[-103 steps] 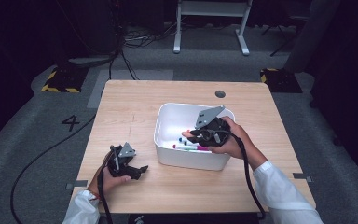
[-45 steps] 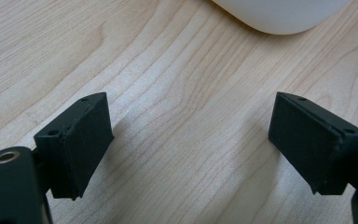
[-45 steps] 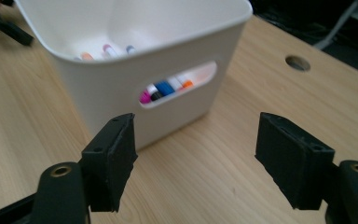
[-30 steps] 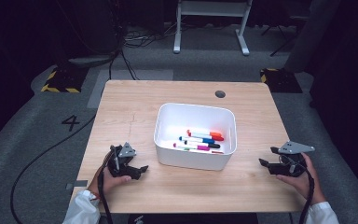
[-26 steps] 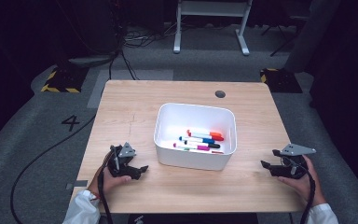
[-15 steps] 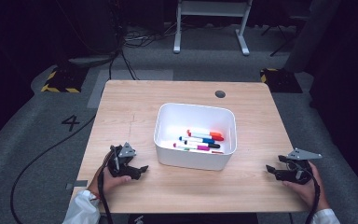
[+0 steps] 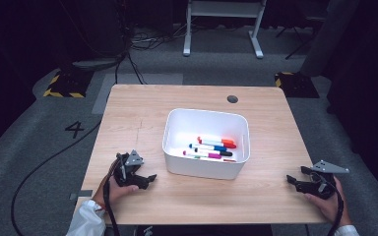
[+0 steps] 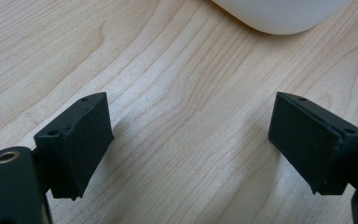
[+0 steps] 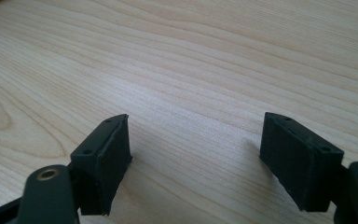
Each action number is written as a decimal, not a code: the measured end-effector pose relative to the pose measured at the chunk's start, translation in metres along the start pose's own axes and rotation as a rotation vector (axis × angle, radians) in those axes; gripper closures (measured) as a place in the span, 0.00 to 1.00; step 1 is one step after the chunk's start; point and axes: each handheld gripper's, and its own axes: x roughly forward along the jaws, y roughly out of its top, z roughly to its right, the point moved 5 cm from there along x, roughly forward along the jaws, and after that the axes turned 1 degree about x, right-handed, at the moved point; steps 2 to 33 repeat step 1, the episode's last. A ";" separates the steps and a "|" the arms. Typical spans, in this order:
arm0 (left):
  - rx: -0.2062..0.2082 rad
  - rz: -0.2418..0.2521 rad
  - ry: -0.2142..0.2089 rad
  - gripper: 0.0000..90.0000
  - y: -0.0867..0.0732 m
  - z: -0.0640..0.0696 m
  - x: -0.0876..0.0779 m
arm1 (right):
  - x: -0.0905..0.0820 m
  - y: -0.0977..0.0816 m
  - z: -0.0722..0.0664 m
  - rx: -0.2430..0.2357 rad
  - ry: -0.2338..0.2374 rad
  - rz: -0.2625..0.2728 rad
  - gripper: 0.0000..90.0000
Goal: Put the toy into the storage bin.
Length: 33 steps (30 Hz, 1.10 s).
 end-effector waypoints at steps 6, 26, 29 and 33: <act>0.000 0.000 0.000 0.15 0.000 0.000 0.000 | 0.000 0.000 0.000 0.000 0.000 0.000 0.27; 0.000 0.000 0.000 0.15 0.000 0.000 0.000 | 0.000 0.000 0.000 0.000 0.000 0.000 0.27; 0.000 0.000 0.000 0.15 0.000 0.000 0.000 | 0.000 0.000 0.000 0.000 0.000 0.000 0.27; 0.000 0.000 0.000 0.15 0.000 0.000 0.000 | 0.000 0.000 0.000 0.000 0.000 0.000 0.27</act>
